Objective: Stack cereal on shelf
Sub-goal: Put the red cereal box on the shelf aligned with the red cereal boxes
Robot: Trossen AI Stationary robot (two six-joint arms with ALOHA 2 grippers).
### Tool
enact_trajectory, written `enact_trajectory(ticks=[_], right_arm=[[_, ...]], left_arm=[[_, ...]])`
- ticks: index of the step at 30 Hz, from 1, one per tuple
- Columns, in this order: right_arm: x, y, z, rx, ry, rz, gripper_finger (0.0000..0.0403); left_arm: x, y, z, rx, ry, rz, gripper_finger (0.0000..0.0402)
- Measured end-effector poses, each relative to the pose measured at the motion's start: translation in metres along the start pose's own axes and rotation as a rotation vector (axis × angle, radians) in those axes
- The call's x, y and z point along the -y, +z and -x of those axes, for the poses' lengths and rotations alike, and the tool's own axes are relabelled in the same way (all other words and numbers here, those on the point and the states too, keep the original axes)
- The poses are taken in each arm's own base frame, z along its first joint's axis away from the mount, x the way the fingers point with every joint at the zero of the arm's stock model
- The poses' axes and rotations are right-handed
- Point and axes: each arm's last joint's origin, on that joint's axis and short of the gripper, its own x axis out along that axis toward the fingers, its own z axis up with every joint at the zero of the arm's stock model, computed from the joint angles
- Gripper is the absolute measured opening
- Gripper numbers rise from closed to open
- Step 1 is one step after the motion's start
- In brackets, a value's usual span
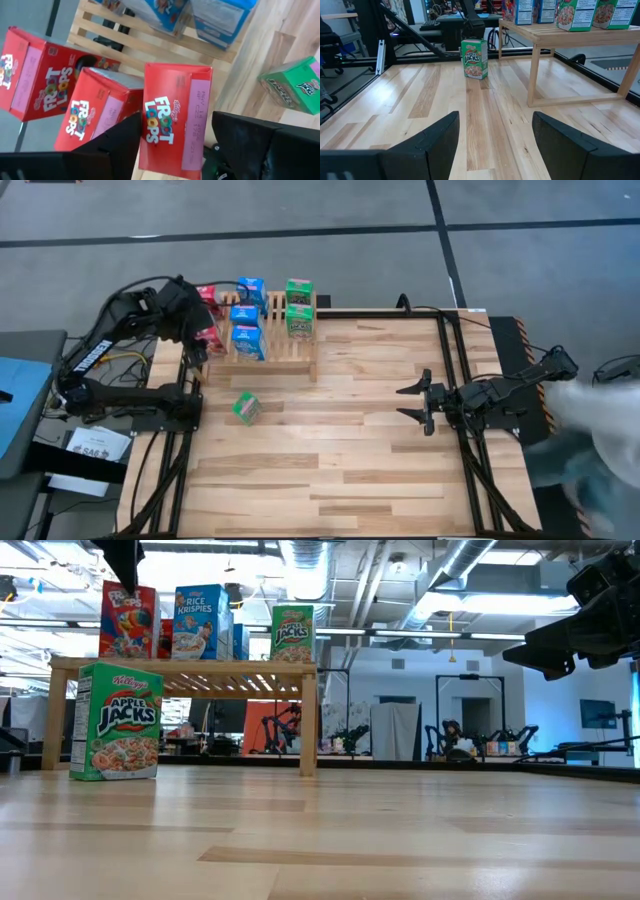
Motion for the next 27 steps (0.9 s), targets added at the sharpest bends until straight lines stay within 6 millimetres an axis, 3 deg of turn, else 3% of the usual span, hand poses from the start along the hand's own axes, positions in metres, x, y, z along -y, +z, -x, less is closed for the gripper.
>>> enact_trajectory(ticks=[14,27], right_arm=[[0.0,0.0,0.0,0.0,0.0,0.0,0.0276],[0.0,0.0,0.0,0.0,0.0,0.0,0.0276]], left_arm=[[-0.001,-0.002,0.005,0.029,0.0,0.042,0.0241],[-0.002,-0.009,0.024,0.212,-0.003,0.122,0.0241]])
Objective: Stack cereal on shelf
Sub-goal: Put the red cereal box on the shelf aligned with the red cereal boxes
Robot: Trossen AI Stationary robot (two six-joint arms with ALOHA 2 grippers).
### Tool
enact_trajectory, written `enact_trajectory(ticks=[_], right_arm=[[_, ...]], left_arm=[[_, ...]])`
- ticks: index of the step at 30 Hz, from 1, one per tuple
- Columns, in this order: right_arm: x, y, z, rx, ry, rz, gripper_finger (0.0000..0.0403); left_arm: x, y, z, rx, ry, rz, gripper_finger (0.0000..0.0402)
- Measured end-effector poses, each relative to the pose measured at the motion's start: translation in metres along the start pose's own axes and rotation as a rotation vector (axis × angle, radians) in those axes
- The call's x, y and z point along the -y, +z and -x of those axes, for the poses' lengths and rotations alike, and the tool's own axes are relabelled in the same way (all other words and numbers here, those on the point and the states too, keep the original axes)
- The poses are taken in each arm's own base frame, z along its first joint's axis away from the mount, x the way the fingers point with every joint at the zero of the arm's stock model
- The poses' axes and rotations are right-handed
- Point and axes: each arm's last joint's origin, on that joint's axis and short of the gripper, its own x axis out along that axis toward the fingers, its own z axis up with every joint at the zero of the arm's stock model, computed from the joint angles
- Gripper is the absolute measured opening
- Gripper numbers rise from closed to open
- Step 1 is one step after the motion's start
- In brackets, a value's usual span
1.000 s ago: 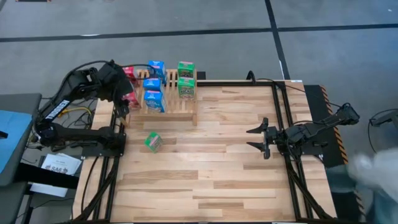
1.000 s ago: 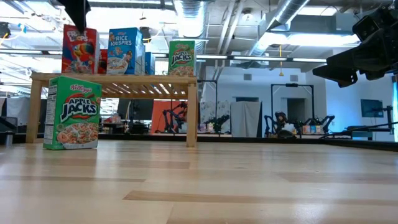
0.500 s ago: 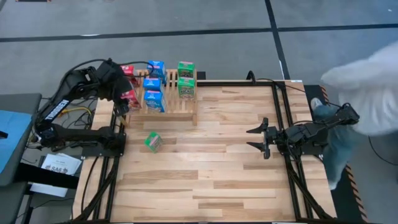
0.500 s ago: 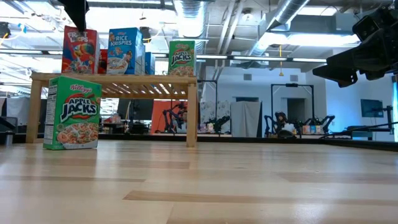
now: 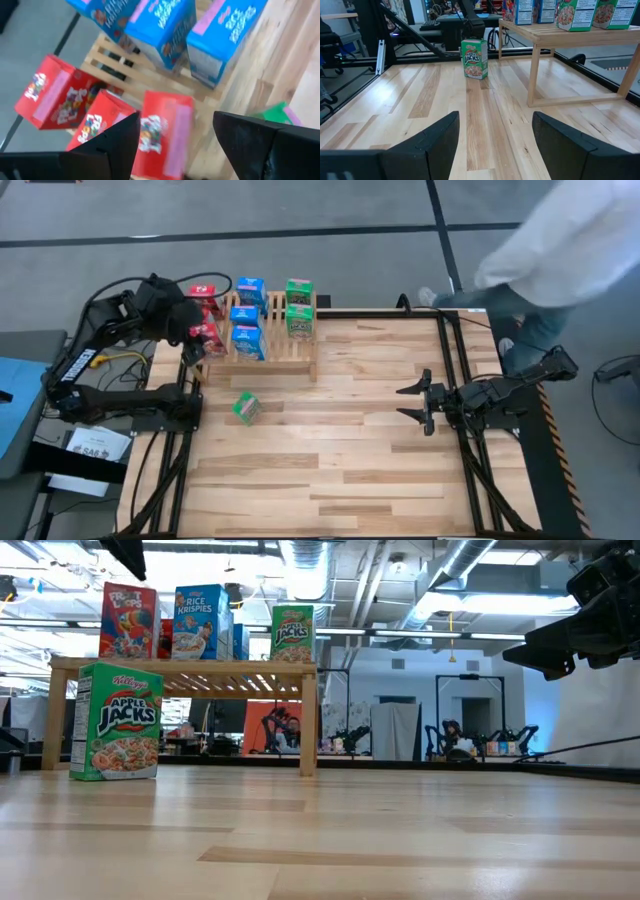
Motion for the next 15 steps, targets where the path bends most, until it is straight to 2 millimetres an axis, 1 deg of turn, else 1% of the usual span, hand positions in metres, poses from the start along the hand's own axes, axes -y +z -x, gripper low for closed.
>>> enact_trajectory(ticks=[3,6,12,15], right_arm=[[0.0,0.0,0.0,0.0,0.0,0.0,0.0276],[0.0,0.0,0.0,0.0,0.0,0.0,0.0276],[0.0,0.0,0.0,0.0,0.0,0.0,0.0276],[0.0,0.0,0.0,0.0,0.0,0.0,0.0276]], left_arm=[[0.0,0.003,0.001,0.034,-0.005,0.017,0.0241],[0.0,0.006,-0.003,0.032,-0.023,0.014,0.0241],[0.002,0.019,-0.023,-0.025,-0.049,-0.023,0.0241],[0.004,0.024,-0.03,-0.041,-0.059,-0.035,0.0241]])
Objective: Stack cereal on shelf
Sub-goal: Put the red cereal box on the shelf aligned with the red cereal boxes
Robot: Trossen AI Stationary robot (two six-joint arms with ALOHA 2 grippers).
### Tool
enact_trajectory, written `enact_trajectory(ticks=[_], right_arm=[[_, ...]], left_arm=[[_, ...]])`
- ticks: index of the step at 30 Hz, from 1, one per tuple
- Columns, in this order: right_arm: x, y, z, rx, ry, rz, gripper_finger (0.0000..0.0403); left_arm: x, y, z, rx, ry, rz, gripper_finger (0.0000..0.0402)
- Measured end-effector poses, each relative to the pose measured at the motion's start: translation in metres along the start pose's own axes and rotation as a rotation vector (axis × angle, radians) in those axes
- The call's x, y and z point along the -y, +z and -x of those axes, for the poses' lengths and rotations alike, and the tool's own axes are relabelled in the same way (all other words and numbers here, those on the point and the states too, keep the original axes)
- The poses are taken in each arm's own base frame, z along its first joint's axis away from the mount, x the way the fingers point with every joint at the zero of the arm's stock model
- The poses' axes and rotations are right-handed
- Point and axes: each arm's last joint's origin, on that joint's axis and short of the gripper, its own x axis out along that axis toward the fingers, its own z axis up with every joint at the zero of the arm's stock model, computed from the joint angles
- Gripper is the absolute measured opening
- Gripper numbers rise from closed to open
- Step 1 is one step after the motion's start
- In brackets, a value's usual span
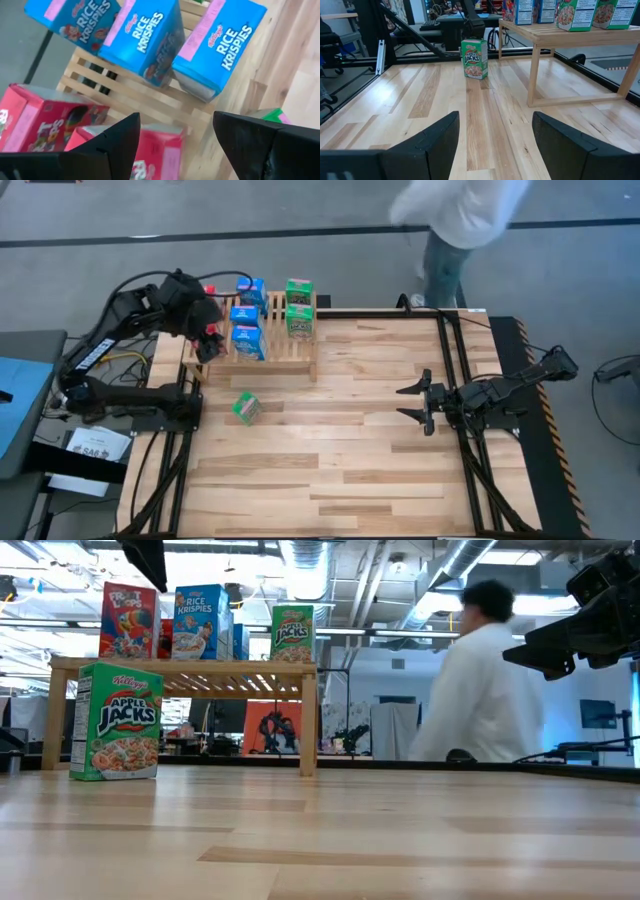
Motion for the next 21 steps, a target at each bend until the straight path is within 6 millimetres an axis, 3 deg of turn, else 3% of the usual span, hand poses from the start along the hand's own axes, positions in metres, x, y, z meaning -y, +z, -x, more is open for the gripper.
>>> enact_trajectory(ticks=[21], right_arm=[[0.0,0.0,0.0,0.0,0.0,0.0,0.0276]], left_arm=[[0.003,0.009,-0.027,-0.159,-0.029,-0.001,0.0241]])
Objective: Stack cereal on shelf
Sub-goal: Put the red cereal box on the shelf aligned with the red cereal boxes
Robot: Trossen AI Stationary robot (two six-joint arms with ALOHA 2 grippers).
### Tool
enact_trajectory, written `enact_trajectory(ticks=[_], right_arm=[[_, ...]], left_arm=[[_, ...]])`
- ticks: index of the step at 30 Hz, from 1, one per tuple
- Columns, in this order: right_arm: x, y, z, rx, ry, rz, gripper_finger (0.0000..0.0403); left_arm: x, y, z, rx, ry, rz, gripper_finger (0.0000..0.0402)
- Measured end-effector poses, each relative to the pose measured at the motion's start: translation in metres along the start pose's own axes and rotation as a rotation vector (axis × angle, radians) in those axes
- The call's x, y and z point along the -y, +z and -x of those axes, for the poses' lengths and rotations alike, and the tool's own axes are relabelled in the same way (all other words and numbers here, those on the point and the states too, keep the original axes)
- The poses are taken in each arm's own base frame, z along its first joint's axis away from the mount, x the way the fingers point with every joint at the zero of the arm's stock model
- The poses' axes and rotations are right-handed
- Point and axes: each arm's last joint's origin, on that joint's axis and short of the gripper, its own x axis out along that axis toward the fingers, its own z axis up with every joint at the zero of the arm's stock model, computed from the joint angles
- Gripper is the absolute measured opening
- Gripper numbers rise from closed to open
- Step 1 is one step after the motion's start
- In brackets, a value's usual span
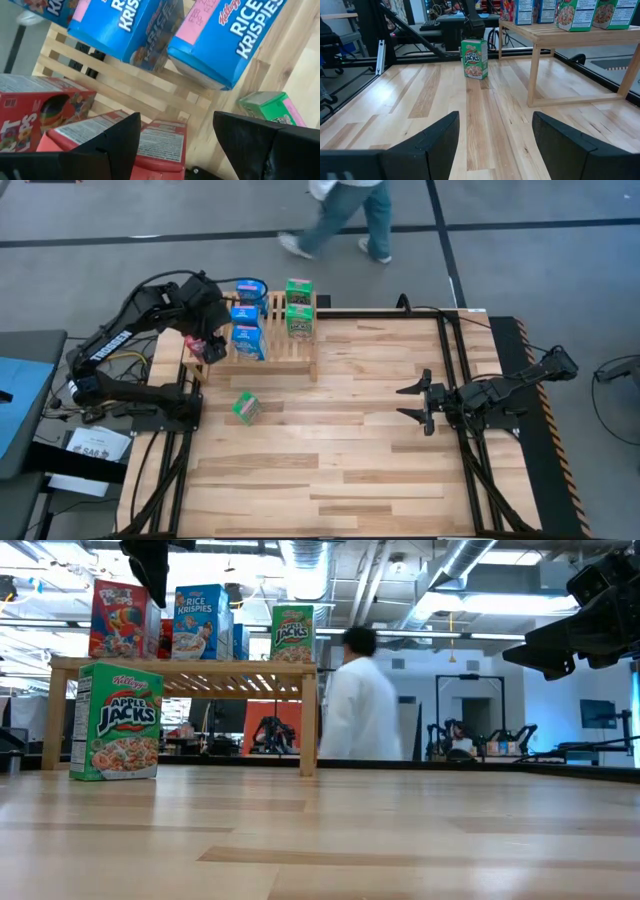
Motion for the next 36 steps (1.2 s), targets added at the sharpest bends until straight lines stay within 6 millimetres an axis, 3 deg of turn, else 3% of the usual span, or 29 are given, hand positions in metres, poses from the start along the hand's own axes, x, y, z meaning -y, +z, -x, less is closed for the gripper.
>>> enact_trajectory(ticks=[16,25,36], right_arm=[[0.0,0.0,0.0,0.0,0.0,0.0,0.0276],[0.0,0.0,0.0,0.0,0.0,0.0,0.0276],[0.0,0.0,0.0,0.0,0.0,0.0,0.0276]], left_arm=[[0.0,0.001,0.004,0.053,0.0,-0.021,0.0241],[-0.003,-0.015,0.045,0.182,0.022,0.035,0.0241],[0.012,-0.057,0.076,0.207,-0.14,0.097,0.0241]])
